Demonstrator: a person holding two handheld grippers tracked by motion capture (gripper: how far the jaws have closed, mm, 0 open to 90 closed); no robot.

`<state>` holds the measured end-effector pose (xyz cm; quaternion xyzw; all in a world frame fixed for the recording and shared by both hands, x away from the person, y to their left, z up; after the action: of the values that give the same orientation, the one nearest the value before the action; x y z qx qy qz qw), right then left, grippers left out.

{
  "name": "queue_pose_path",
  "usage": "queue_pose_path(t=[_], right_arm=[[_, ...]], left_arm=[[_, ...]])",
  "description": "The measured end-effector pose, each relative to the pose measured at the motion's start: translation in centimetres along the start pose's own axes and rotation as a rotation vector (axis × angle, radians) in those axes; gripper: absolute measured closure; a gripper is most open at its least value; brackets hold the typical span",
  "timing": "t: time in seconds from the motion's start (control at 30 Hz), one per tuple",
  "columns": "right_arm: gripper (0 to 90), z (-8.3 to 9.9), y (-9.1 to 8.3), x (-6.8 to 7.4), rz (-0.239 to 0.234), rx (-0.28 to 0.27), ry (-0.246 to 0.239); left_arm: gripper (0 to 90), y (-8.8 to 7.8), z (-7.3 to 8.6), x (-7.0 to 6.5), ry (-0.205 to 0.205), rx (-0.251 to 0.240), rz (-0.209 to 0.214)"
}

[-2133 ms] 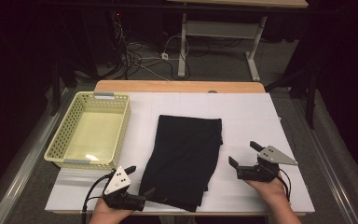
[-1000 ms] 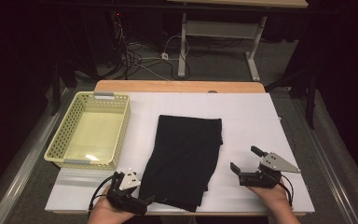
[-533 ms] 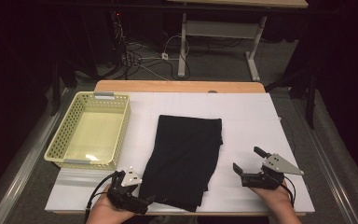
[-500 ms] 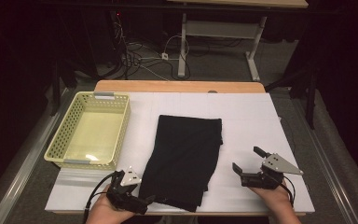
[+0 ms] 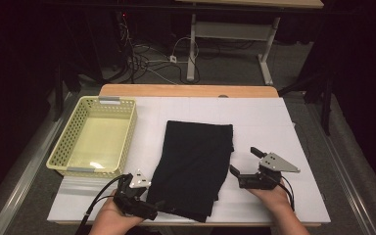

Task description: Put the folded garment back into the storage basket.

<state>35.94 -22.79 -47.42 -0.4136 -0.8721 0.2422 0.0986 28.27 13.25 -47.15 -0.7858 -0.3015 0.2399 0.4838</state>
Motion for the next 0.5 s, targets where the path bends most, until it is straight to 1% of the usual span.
queue_pose_path(t=[0.03, 0.1, 0.17, 0.23, 0.27, 0.33, 0.37, 0.5], right_arm=[[0.2, -0.1, 0.1, 0.0, 0.002, 0.003, -0.007], [0.4, -0.1, 0.3, 0.0, -0.003, 0.001, -0.002], [0.5, -0.2, 0.5, -0.1, -0.005, 0.000, 0.000], [0.7, -0.3, 0.6, 0.0, -0.009, 0.000, -0.005], [0.7, -0.3, 0.7, -0.1, -0.009, 0.001, -0.008], [1.0, -0.4, 0.7, -0.1, -0.009, -0.001, -0.008], [1.1, -0.4, 0.7, -0.1, -0.009, -0.003, -0.007], [1.2, -0.4, 0.5, -0.1, -0.009, 0.000, -0.006]], left_arm=[[0.0, 0.0, -0.2, 0.0, -0.002, -0.001, 0.001], [0.4, 0.0, -0.5, 0.2, -0.015, -0.003, 0.012], [3.1, -0.1, -0.8, 0.6, -0.033, 0.000, 0.016], [3.8, -0.3, -0.9, 1.0, -0.045, -0.001, 0.021], [4.9, -0.4, -1.0, 1.1, -0.045, -0.003, 0.023], [11.0, -0.6, -1.1, 1.1, -0.031, -0.002, 0.028], [14.5, -0.6, -1.1, 1.1, -0.026, 0.009, 0.027], [17.0, -0.5, -0.7, 1.1, -0.052, 0.048, 0.042]])
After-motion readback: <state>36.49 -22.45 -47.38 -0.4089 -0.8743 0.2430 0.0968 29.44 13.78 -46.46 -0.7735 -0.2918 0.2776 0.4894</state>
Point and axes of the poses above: each handheld gripper's, and its own axes: y roughly forward along the jaws, z roughly out of its underside, x roughly to its left, the point moved 3 cm from there along y, roughly forward along the jaws, and after that the axes turned 13 degrees about x, right-handed, at the moved point
